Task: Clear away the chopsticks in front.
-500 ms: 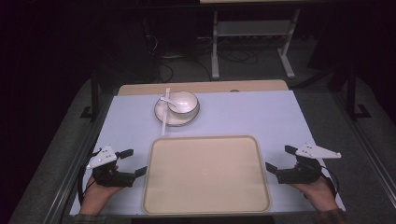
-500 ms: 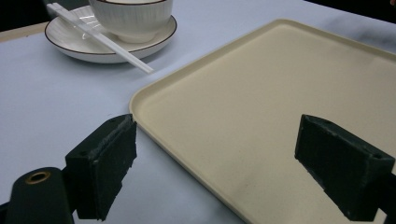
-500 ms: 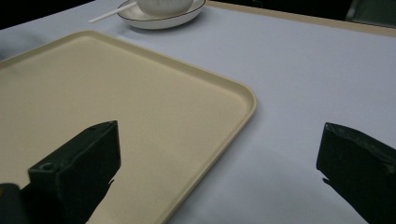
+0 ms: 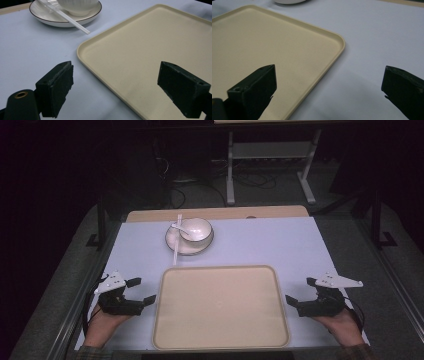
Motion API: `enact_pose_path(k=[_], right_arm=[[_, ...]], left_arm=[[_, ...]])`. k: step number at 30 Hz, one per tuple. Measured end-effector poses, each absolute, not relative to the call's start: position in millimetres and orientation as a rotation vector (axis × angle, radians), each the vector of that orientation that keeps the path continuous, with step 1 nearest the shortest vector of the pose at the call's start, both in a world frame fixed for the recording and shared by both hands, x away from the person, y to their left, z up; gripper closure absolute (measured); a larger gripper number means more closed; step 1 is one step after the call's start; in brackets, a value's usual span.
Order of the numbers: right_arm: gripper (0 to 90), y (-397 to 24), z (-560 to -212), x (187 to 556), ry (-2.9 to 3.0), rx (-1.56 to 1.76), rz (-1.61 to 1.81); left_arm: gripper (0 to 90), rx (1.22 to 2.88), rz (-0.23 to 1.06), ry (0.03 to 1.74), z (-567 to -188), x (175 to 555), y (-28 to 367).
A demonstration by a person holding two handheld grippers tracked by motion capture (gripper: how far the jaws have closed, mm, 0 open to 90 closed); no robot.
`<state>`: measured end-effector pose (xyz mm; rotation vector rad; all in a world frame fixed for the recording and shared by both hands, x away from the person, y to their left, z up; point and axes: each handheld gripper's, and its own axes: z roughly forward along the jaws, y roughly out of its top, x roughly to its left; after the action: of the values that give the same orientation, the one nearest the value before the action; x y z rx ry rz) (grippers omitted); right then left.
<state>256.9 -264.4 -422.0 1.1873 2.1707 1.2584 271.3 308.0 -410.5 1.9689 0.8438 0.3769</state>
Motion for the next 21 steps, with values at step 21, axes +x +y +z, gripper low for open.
enact_pose_path(k=[21], right_arm=[[0.0, -265, -423, 256, 2.157, 1.199, 1.249]], left_arm=[[13.1, 2.025, 0.365, 0.883, -404, 293, 298]])
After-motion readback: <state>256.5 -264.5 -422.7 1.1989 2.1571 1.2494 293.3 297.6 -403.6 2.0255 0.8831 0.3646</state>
